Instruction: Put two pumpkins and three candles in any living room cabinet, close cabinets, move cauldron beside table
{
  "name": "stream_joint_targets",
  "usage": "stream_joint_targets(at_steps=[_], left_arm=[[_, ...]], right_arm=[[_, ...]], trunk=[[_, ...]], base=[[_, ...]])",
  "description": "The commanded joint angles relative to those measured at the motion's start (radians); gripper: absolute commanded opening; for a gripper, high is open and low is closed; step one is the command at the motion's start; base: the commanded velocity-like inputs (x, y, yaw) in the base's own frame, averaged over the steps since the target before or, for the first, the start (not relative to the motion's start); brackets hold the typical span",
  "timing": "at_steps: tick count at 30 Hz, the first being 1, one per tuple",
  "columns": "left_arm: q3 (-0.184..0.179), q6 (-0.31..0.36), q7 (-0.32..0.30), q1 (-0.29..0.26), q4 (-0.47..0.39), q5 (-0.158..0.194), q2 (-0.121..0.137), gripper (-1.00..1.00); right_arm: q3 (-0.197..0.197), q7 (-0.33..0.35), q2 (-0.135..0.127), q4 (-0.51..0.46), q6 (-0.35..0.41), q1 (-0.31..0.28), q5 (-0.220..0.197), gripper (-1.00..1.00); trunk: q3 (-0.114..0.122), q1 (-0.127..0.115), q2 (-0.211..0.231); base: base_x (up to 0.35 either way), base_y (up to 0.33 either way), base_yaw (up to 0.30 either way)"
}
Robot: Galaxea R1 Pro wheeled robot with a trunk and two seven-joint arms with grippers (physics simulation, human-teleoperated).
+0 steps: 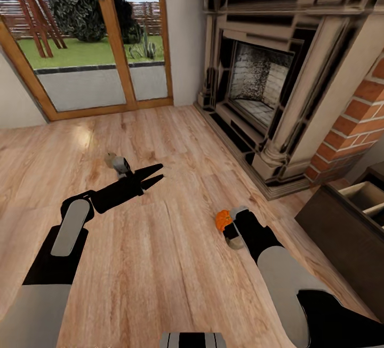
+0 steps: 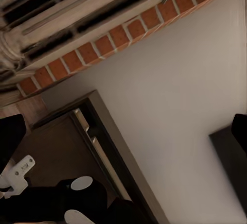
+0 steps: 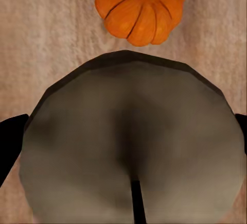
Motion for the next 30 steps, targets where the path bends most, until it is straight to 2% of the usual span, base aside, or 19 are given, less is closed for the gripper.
stream_joint_targets(at_steps=[1, 23, 26, 30], left_arm=[[0.0, 0.0, 0.0, 0.0, 0.0, -0.001, 0.0, 1.0], [-0.002, -0.002, -0.001, 0.001, 0.0, -0.001, -0.001, 1.0], [-0.002, -0.003, -0.001, 0.0, 0.001, -0.001, 0.0, 1.0], [0.001, -0.005, -0.002, 0.001, 0.003, 0.002, 0.0, 1.0]], right_arm=[[0.0, 0.0, 0.0, 0.0, 0.0, 0.001, 0.0, -1.0], [0.0, 0.0, 0.006, 0.002, -0.004, 0.004, 0.0, -1.0], [0.0, 0.0, 0.006, 0.002, -0.004, 0.004, 0.0, -1.0], [-0.001, 0.0, 0.005, 0.002, -0.01, 0.004, 0.0, -1.0]], trunk=[[0.004, 0.0, 0.0], [0.089, -0.01, 0.005], [0.101, -0.012, 0.006], [0.101, -0.012, 0.006]], base=[[0.0, 0.0, 0.294], [0.0, 0.0, 0.294], [0.0, 0.0, 0.097], [0.0, 0.0, 0.012]])
